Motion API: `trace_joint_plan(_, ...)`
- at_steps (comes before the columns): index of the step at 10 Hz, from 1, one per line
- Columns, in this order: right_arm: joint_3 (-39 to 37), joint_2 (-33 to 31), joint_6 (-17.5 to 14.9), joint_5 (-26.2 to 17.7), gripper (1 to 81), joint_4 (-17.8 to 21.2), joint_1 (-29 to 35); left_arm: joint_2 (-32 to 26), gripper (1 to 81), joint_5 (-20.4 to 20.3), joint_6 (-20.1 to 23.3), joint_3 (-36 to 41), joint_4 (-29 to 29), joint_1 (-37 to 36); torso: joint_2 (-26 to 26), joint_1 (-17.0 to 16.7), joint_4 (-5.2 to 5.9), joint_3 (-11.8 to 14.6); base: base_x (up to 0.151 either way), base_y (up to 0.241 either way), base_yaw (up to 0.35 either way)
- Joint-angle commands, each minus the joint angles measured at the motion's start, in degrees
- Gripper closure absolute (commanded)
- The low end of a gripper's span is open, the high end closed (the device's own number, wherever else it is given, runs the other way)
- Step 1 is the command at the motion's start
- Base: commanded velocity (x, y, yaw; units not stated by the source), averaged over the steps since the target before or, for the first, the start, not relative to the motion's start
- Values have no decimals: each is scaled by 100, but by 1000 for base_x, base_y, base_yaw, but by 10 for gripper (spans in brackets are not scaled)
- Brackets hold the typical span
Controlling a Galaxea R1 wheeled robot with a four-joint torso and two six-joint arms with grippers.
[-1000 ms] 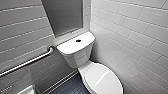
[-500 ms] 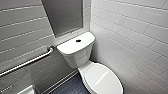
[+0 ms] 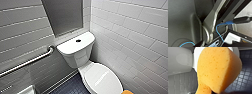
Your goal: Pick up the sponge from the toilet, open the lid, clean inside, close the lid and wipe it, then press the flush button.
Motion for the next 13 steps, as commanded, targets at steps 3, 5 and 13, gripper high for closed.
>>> trace_joint_plan(3,-871,561,-135,-1589,811,573,2245,-88,10,457,25,189,-7,27,0,0,0,0,0,0,0)
trace_joint_plan(5,-1556,1308,-135,-1993,811,653,2580,-71,10,457,25,180,-33,27,0,0,0,0,0,0,0)
trace_joint_plan(13,-4772,4059,-65,-3557,811,925,3740,-88,10,448,-2,136,-60,36,0,0,0,0,0,0,0)
